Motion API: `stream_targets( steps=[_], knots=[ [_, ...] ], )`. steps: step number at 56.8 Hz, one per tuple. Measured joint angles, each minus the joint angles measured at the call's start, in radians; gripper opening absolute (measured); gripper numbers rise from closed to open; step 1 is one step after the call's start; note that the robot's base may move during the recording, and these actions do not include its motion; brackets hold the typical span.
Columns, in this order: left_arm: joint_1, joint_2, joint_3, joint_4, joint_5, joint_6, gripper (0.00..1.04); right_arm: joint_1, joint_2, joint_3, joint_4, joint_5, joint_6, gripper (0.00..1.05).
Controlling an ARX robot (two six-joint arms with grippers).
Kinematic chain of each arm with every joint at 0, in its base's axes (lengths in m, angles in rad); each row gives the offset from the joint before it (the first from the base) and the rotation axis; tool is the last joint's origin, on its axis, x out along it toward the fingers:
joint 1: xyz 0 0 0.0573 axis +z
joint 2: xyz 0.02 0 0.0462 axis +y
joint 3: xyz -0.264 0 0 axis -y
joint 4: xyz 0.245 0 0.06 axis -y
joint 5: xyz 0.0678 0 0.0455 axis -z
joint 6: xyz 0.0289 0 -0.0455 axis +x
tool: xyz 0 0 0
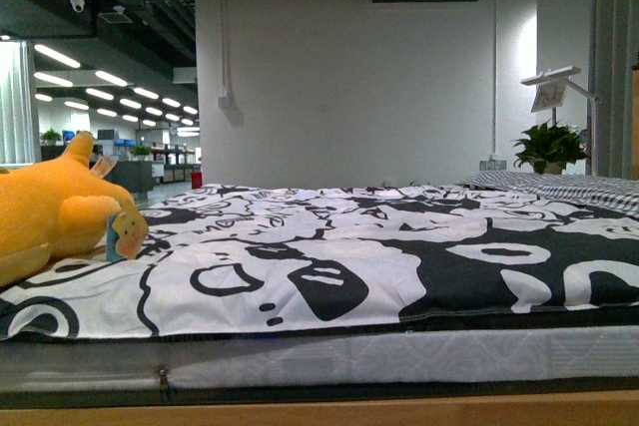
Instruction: Put away toys
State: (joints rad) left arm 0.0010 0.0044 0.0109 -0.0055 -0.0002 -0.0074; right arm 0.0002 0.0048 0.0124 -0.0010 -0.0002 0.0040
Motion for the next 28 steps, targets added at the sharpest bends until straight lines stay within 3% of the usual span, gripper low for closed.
stream_targets(
  steps=[28],
  knots=[
    [0.000, 0.000, 0.000, 0.000, 0.002, 0.000, 0.99, 0.001, 0.001, 0.000, 0.000, 0.003, 0.000, 1.04]
  ],
)
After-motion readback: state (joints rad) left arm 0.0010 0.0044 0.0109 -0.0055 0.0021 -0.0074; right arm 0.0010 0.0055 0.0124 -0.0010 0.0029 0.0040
